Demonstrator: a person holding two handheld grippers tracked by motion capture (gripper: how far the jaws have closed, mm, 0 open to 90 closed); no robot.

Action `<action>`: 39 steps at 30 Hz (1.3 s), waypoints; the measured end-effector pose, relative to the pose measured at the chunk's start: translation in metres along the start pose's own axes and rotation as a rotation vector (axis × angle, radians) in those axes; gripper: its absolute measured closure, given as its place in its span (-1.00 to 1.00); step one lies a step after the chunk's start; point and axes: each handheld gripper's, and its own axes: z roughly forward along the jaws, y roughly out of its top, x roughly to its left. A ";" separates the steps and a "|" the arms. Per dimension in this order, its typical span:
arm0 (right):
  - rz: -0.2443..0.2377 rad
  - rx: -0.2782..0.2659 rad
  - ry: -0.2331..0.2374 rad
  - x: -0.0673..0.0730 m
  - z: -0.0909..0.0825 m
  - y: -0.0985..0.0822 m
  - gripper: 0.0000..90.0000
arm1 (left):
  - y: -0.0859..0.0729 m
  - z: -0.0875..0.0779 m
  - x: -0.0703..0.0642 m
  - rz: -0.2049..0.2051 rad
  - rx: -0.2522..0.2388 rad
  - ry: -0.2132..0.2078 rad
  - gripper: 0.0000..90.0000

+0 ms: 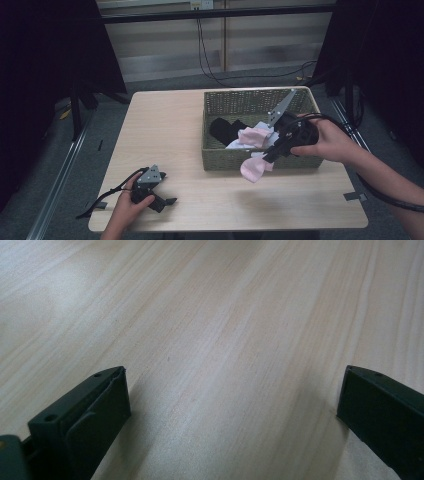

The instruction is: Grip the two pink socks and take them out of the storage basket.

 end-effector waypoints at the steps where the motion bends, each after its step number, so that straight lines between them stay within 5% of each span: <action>1: 0.000 0.000 0.000 0.000 0.002 0.000 0.82 | 0.000 0.000 0.000 0.000 0.000 0.000 -1.00; 39: -0.033 0.073 0.004 -0.011 0.089 0.000 0.79 | 0.000 0.000 0.000 0.000 -0.001 0.000 -1.00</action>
